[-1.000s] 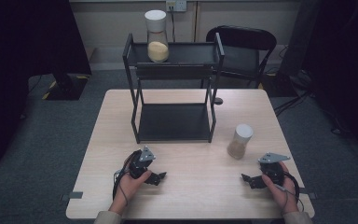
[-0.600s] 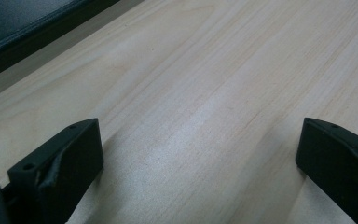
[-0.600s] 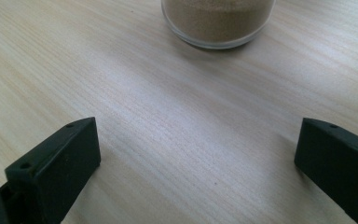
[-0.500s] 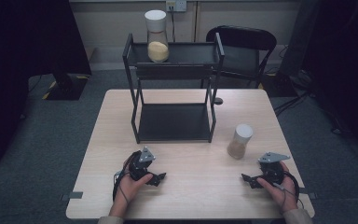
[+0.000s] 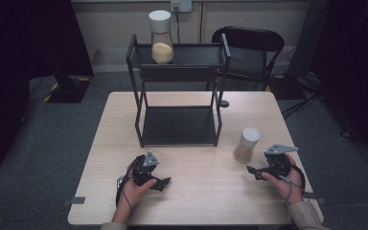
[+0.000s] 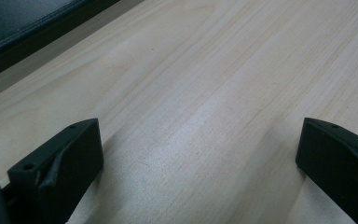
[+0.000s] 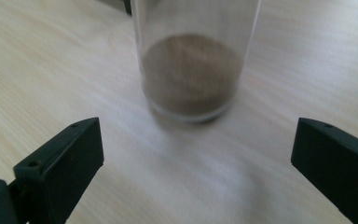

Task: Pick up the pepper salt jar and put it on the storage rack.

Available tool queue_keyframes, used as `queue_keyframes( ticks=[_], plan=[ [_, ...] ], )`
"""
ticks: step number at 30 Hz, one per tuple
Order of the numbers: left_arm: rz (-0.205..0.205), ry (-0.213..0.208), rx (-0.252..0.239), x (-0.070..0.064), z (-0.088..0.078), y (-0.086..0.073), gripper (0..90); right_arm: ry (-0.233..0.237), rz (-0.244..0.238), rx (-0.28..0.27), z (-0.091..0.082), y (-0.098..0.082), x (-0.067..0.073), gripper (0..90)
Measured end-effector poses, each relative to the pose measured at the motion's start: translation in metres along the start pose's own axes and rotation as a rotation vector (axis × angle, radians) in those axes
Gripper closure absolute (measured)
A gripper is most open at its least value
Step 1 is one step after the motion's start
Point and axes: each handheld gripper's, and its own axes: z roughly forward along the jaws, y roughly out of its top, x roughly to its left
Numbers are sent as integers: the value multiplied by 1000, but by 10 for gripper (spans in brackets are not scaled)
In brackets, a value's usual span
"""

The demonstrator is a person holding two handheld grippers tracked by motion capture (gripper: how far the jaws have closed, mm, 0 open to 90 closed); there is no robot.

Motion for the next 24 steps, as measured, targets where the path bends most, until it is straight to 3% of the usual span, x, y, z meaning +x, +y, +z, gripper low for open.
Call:
queue_keyframes(
  ticks=[6, 13, 17, 20, 24],
  plan=[
    [0, 0, 0, 0, 0, 0, 0, 12, 16, -47, 5, 13, -4, 31],
    [0, -1, 1, 0, 0, 0, 0, 63, 12, -98, 16, 30, -14, 144],
    [0, -1, 1, 0, 0, 0, 0, 80, -7, -127, 23, 34, -19, 221],
    [0, -1, 1, 0, 0, 0, 0, 92, -23, -148, 25, 34, -22, 336],
    [-1, -1, 1, 0, 0, 0, 0, 88, -65, -149, 23, 38, -22, 353]
  ],
)
